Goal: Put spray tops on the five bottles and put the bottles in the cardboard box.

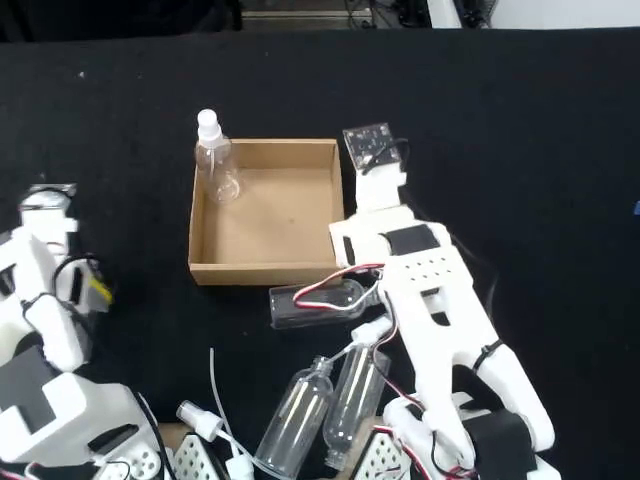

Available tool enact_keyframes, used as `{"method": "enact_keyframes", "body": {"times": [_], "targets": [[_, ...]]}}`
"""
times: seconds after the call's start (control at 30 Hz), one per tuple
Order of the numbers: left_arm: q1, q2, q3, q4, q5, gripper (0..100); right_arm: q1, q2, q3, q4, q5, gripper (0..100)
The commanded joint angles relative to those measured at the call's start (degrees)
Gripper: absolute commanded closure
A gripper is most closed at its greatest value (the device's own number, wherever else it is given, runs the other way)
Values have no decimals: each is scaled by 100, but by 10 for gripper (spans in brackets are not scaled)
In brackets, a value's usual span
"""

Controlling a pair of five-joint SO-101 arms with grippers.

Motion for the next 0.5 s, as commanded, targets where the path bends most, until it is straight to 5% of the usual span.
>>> {"method": "enact_keyframes", "body": {"times": [0.0, 0.1, 0.2, 0.33, 0.47], "targets": [[-585, -527, 22, 9, -70, 920, 105, -330, -48, -149, 35, 828], [-1288, -571, -40, 26, -457, 941, 123, -338, -66, -149, 35, 828], [-2176, -527, -189, 26, -1662, 905, 132, -338, -66, -149, 35, 828], [-2941, -545, -189, 35, -2954, 756, 132, -338, -66, -149, 35, 828], [-3108, -545, -312, 18, -3156, 634, 132, -338, -66, -149, 35, 828]]}}
